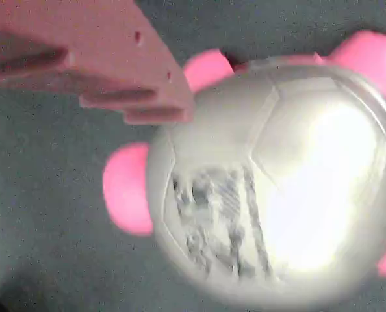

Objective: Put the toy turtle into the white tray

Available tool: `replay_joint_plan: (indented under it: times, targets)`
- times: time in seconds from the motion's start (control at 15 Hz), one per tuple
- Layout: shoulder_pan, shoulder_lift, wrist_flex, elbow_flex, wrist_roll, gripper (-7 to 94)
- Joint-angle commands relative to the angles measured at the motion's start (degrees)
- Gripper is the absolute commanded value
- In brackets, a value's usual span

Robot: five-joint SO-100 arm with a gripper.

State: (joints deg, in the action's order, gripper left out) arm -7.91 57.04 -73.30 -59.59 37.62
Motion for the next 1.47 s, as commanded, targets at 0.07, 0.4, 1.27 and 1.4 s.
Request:
replay_joint_plan:
  times: [0.07,0.4,1.27,1.4]
  targets:
    - [-1.41,-0.18,-1.23,5.01,2.11,49]
    - [-0.44,-6.77,-2.46,9.23,2.37,49]
    - [0.62,-20.92,-12.13,30.06,0.00,0]
    - [0.88,-18.63,-12.83,29.18,-1.49,0]
